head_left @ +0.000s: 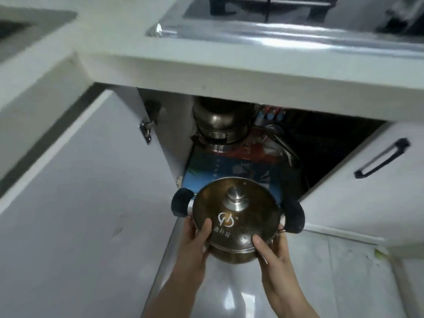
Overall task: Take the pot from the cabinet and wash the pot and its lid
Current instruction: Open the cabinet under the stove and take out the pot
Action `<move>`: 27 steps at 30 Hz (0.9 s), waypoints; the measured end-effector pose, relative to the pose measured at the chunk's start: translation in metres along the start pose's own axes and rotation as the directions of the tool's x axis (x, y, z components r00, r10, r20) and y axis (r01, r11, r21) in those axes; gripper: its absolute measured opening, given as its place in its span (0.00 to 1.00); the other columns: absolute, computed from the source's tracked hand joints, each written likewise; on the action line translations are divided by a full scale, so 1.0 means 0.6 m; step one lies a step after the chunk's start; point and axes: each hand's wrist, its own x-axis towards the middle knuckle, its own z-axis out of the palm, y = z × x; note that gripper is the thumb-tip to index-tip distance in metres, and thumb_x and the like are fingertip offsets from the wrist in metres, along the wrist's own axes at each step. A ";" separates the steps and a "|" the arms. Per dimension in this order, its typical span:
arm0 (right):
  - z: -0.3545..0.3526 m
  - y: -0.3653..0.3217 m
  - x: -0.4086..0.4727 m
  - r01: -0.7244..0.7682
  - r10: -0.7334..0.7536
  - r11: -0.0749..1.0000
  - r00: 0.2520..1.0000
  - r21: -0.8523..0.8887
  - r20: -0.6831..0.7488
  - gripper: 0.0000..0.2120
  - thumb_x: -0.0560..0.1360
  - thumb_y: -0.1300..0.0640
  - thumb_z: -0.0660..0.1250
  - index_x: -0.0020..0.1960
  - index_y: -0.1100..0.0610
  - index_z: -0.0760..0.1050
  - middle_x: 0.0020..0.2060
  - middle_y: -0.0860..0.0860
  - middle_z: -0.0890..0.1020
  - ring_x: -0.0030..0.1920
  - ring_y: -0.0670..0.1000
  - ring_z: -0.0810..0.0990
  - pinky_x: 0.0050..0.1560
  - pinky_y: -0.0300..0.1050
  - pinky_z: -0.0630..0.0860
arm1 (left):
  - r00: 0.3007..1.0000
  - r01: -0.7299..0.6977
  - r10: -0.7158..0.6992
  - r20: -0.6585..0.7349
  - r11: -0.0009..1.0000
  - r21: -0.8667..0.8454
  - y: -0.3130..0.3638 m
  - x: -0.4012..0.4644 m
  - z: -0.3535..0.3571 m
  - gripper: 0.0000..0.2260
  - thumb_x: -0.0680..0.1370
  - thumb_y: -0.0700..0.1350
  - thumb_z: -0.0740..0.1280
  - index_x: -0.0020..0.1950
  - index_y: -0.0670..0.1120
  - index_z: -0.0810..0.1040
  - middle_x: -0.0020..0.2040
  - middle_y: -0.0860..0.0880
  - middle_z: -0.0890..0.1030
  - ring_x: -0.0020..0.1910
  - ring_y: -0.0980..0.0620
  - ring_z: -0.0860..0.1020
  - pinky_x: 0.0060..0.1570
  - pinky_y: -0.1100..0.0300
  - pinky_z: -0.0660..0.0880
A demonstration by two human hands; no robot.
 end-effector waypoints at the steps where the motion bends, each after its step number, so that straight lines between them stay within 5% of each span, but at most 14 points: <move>1: 0.009 -0.024 -0.024 -0.014 0.014 1.000 1.000 0.000 0.002 0.37 0.65 0.59 0.72 0.69 0.40 0.64 0.64 0.46 0.76 0.65 0.50 0.73 0.66 0.48 0.68 | 1.000 0.013 -0.014 -0.010 1.000 -0.009 0.020 -0.029 0.007 0.19 0.75 0.44 0.67 0.65 0.58 0.73 0.59 0.57 0.82 0.58 0.54 0.79 0.52 0.51 0.77; 9: 0.071 -0.230 -0.203 -0.088 0.088 0.996 0.996 0.002 0.017 0.38 0.65 0.61 0.72 0.70 0.42 0.63 0.65 0.48 0.74 0.65 0.51 0.72 0.63 0.48 0.69 | 0.995 0.049 -0.052 -0.083 0.998 -0.040 0.188 -0.240 0.093 0.20 0.75 0.41 0.67 0.66 0.56 0.72 0.59 0.54 0.81 0.56 0.54 0.79 0.52 0.52 0.77; 14: 0.107 -0.340 -0.279 -0.124 0.125 0.992 0.991 -0.028 0.048 0.48 0.52 0.47 0.82 0.69 0.39 0.65 0.64 0.47 0.76 0.66 0.51 0.72 0.70 0.53 0.66 | 0.994 0.048 -0.048 -0.096 0.999 0.003 0.285 -0.332 0.137 0.24 0.73 0.44 0.69 0.68 0.56 0.70 0.61 0.53 0.79 0.59 0.52 0.77 0.62 0.44 0.73; 21: 0.152 -0.467 -0.311 -0.063 0.066 0.998 0.990 -0.028 0.128 0.34 0.68 0.64 0.72 0.69 0.46 0.66 0.61 0.51 0.79 0.64 0.52 0.75 0.65 0.47 0.70 | 0.993 -0.094 0.093 -0.075 0.995 -0.017 0.393 -0.414 0.202 0.21 0.75 0.42 0.67 0.67 0.55 0.71 0.59 0.54 0.81 0.55 0.54 0.81 0.61 0.43 0.74; 27: 0.196 -0.554 -0.304 -0.029 0.044 0.998 0.962 -0.061 0.271 0.38 0.64 0.60 0.77 0.68 0.42 0.67 0.62 0.49 0.79 0.64 0.52 0.75 0.68 0.53 0.69 | 0.973 -0.189 0.167 -0.160 0.973 -0.131 0.471 -0.447 0.245 0.18 0.78 0.39 0.64 0.65 0.54 0.73 0.60 0.54 0.81 0.50 0.59 0.82 0.64 0.43 0.71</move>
